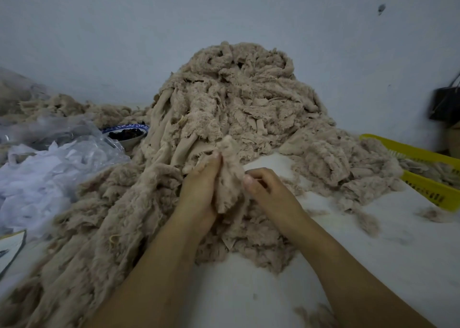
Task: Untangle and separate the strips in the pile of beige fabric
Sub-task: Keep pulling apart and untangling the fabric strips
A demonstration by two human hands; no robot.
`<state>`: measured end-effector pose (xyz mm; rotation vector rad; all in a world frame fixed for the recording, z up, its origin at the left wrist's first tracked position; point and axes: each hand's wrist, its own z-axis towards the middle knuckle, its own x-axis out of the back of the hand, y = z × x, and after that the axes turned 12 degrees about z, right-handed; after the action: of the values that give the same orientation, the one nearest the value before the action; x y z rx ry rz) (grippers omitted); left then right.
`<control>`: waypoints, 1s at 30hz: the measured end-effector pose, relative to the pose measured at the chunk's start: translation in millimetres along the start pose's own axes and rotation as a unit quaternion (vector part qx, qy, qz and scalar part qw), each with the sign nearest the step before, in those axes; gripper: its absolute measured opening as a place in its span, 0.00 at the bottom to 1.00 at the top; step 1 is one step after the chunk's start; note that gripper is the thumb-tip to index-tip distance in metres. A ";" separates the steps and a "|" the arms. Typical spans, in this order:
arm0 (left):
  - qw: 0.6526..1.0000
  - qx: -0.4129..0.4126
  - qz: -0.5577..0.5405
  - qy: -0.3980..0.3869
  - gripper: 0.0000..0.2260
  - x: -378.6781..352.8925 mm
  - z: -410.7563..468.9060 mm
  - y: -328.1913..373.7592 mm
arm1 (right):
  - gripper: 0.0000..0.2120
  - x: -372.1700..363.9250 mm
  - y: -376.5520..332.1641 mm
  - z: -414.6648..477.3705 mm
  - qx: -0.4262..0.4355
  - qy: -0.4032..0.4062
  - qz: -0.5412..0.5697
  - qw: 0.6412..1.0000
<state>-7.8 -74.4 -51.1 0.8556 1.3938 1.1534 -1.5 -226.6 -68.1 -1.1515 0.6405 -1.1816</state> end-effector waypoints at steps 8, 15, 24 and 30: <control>0.997 -0.024 -0.003 0.075 0.09 4.0 6.5 -2.8 | 0.25 -5.4 3.6 -2.2 -0.011 -0.075 -0.056 0.996; 0.956 0.022 -0.234 0.173 0.11 33.1 12.4 14.8 | 0.27 5.7 0.6 -3.8 -0.048 -0.085 0.012 0.995; 0.944 -0.072 0.315 -0.066 0.13 -8.3 -12.5 -10.5 | 0.23 -5.1 1.2 -2.1 -0.093 -0.007 0.082 0.992; 0.893 -0.127 0.399 -0.166 0.12 -10.2 -11.3 -17.6 | 0.18 5.9 2.9 5.3 -0.193 0.142 0.171 0.956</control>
<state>-15.5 -90.9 -65.7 1.4143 0.5700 1.6538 6.0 -230.4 -68.1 -1.1374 1.2826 -0.9519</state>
